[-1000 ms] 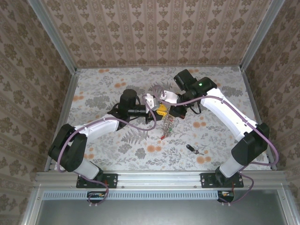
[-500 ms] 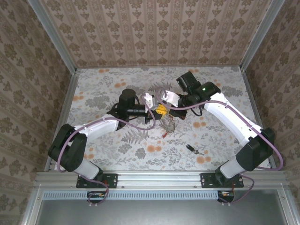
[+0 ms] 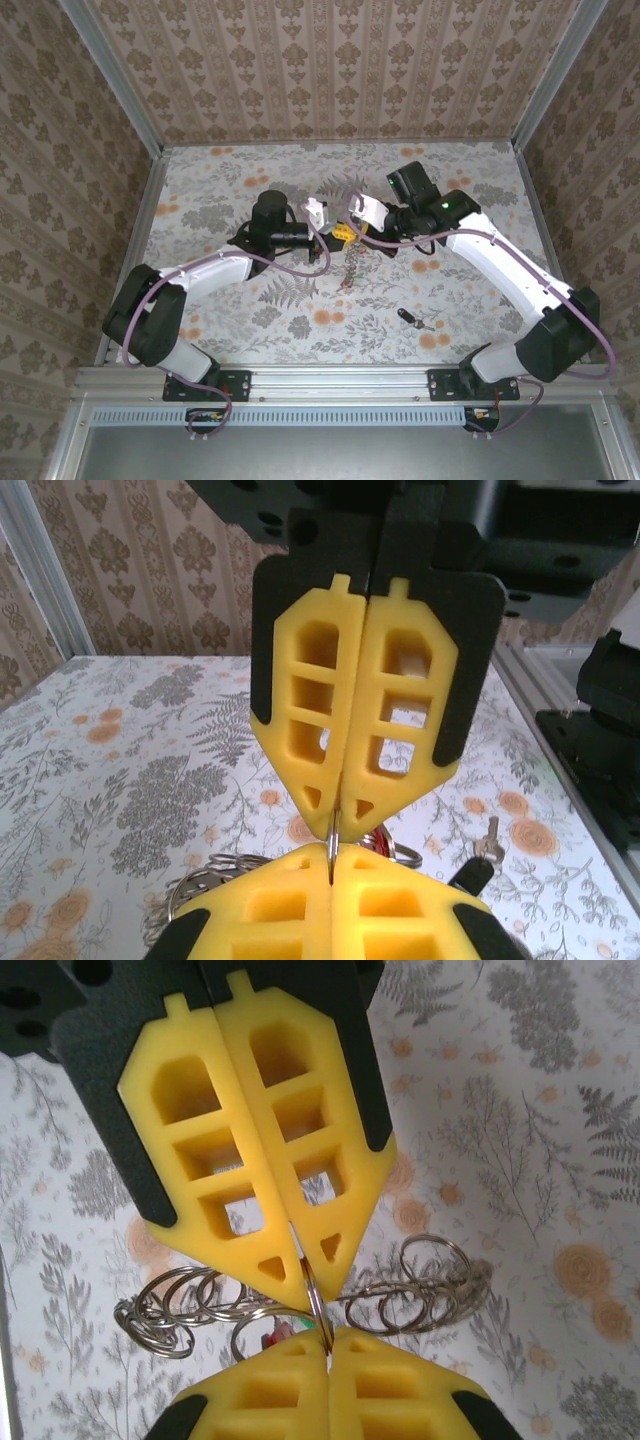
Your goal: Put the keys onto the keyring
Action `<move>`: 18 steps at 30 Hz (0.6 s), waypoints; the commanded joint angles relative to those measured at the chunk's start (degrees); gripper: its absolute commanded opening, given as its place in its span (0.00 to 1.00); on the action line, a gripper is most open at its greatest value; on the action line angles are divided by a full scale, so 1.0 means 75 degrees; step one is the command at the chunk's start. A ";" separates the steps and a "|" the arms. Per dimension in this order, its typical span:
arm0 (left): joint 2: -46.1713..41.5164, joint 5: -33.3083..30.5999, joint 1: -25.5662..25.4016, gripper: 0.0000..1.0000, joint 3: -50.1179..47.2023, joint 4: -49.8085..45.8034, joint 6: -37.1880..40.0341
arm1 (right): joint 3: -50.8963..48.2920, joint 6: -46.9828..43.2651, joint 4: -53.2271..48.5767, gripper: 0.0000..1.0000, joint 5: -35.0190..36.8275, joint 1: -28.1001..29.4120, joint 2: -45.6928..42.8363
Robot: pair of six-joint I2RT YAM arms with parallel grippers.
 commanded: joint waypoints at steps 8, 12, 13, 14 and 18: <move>0.0359 0.0158 -0.0025 0.00 -0.0331 0.3085 -0.1765 | -0.1575 0.1282 0.3098 0.21 -0.1217 -0.0321 -0.0487; 0.0352 0.0133 -0.0025 0.00 -0.0345 0.3060 -0.1758 | -0.2048 0.1763 0.4271 0.21 -0.1056 -0.0354 -0.0569; 0.0335 0.0130 -0.0025 0.00 -0.0357 0.3037 -0.1731 | -0.2166 0.1901 0.4576 0.22 -0.0884 -0.0363 -0.0603; 0.0312 0.0108 -0.0025 0.00 -0.0356 0.2993 -0.1701 | -0.2265 0.1945 0.4756 0.22 -0.0708 -0.0354 -0.0647; 0.0110 -0.0289 -0.0003 0.00 -0.0430 0.2510 -0.1304 | -0.2460 0.1614 0.4632 0.26 -0.0009 -0.0362 -0.0929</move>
